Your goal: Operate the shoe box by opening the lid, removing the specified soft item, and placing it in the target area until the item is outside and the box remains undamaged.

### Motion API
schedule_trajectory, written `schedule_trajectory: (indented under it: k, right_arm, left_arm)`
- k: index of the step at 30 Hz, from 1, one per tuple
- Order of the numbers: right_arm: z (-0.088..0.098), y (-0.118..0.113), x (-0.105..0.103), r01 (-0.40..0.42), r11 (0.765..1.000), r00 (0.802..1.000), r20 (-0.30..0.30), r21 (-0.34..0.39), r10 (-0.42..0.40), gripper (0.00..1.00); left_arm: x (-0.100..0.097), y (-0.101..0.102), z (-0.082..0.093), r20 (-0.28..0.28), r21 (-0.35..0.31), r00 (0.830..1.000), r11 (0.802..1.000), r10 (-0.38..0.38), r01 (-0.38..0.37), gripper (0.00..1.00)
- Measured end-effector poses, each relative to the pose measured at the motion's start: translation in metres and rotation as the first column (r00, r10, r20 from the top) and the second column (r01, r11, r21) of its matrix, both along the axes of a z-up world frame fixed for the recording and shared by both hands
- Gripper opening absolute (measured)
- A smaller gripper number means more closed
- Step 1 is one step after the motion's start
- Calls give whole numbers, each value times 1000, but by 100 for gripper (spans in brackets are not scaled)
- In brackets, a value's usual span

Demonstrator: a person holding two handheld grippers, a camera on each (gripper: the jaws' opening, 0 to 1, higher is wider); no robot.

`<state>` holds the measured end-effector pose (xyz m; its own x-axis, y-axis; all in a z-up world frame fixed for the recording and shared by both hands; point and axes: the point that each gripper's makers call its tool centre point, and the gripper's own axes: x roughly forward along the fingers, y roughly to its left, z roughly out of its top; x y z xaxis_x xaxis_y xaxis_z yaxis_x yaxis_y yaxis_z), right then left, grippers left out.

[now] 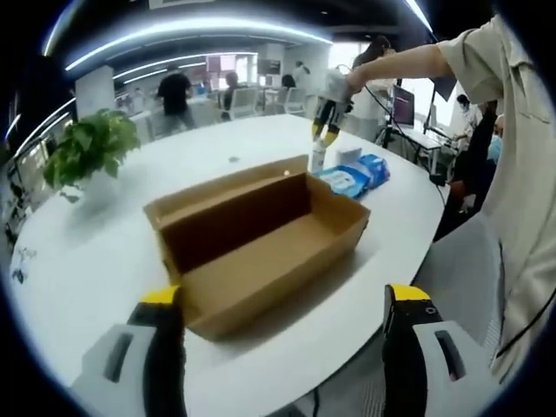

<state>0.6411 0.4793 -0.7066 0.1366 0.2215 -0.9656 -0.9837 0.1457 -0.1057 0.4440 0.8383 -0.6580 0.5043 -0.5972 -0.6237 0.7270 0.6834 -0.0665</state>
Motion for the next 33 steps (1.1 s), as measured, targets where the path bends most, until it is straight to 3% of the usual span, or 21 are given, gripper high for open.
schedule_trajectory:
  k: [17, 27, 33]
  right_arm:
    - [1, 2, 0, -34, 999, 999, -9, 18, 35, 18]
    - [6, 0, 3, -10, 999, 1000, 7, 32, 10, 23]
    - [19, 10, 5, 32, 997, 999, 33, 74, -34, 28]
  left_arm:
    - [11, 20, -6, -18, 18, 996, 996, 83, -82, 92]
    - [25, 32, -11, -27, 35, 989, 989, 144, -143, 78]
    - [34, 40, -15, -30, 45, 982, 982, 187, -186, 69]
